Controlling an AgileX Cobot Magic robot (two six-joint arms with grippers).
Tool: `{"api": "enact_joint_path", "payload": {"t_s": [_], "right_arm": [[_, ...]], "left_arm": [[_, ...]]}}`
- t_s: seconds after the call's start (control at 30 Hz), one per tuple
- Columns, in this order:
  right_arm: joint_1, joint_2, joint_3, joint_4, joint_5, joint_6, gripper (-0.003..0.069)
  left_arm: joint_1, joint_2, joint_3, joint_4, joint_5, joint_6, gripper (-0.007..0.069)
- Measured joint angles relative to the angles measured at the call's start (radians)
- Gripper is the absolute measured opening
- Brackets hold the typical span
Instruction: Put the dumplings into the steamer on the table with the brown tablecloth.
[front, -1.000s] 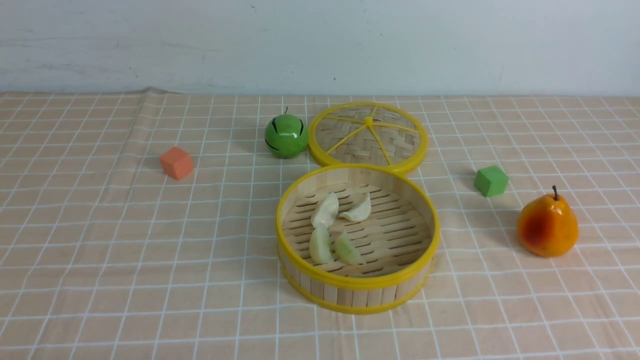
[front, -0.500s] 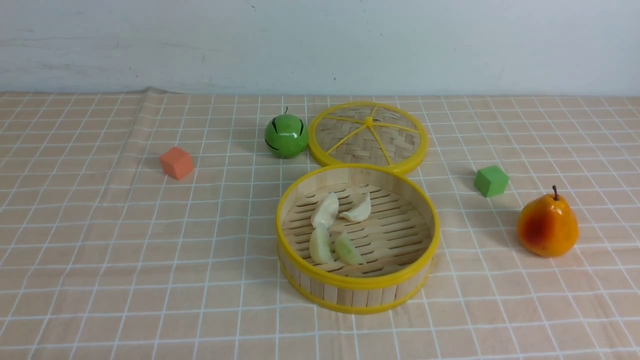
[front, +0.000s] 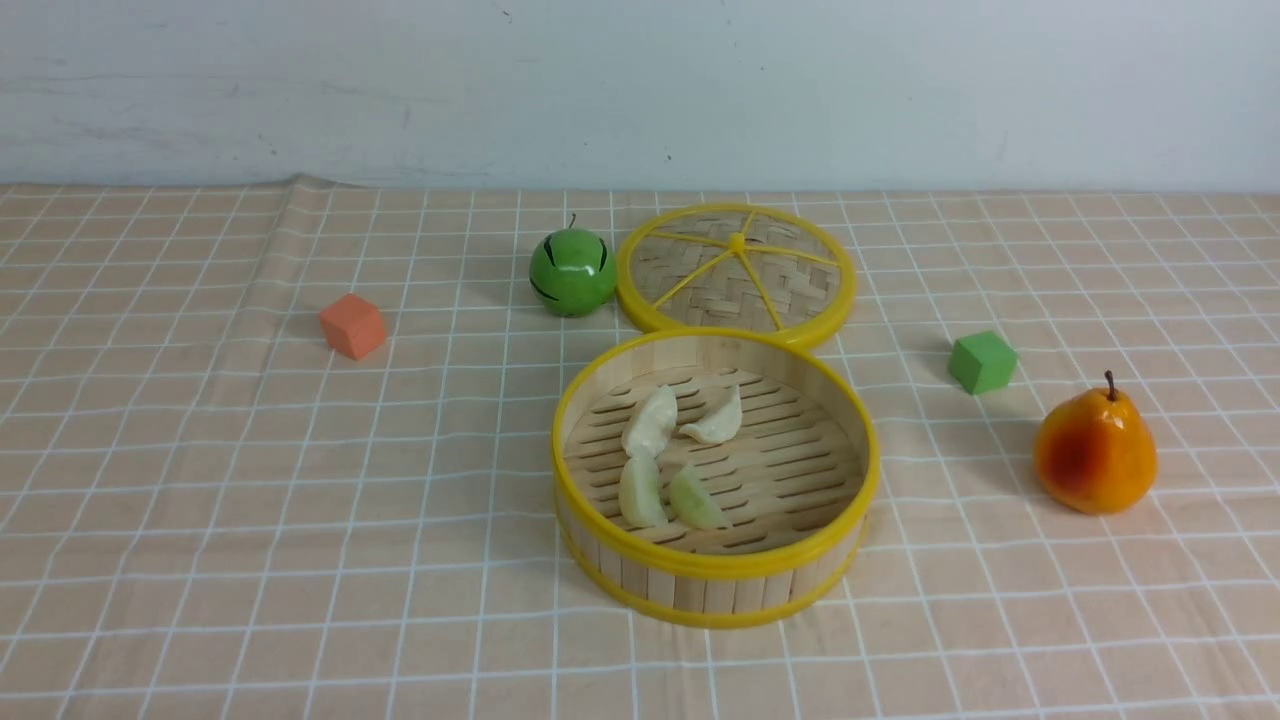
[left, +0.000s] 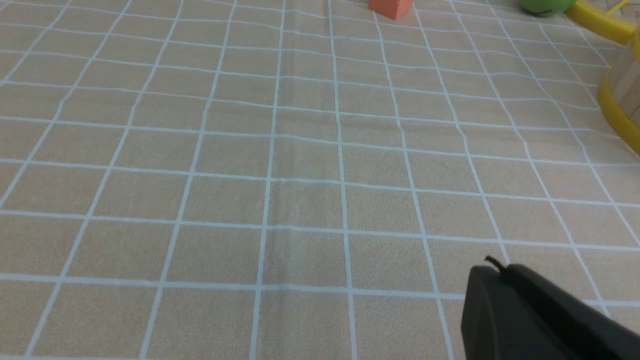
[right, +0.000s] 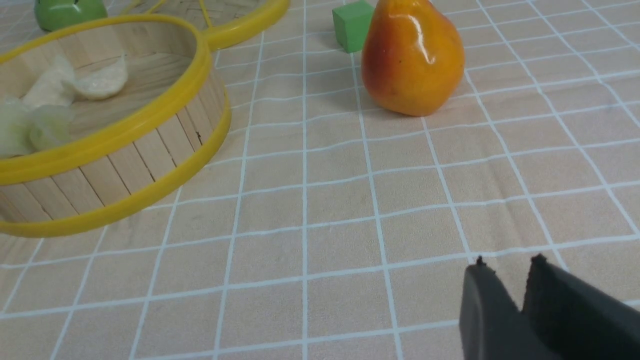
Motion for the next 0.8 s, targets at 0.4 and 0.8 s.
{"api": "enact_joint_path", "payload": {"t_s": [0.4, 0.8], "right_arm": [[0.000, 0.000, 0.000, -0.001, 0.000, 0.000, 0.0137], [0.000, 0.000, 0.000, -0.001, 0.000, 0.000, 0.0143]], "left_arm": [[0.000, 0.000, 0.000, 0.000, 0.000, 0.000, -0.0013], [0.000, 0.000, 0.000, 0.000, 0.000, 0.000, -0.0007]]}}
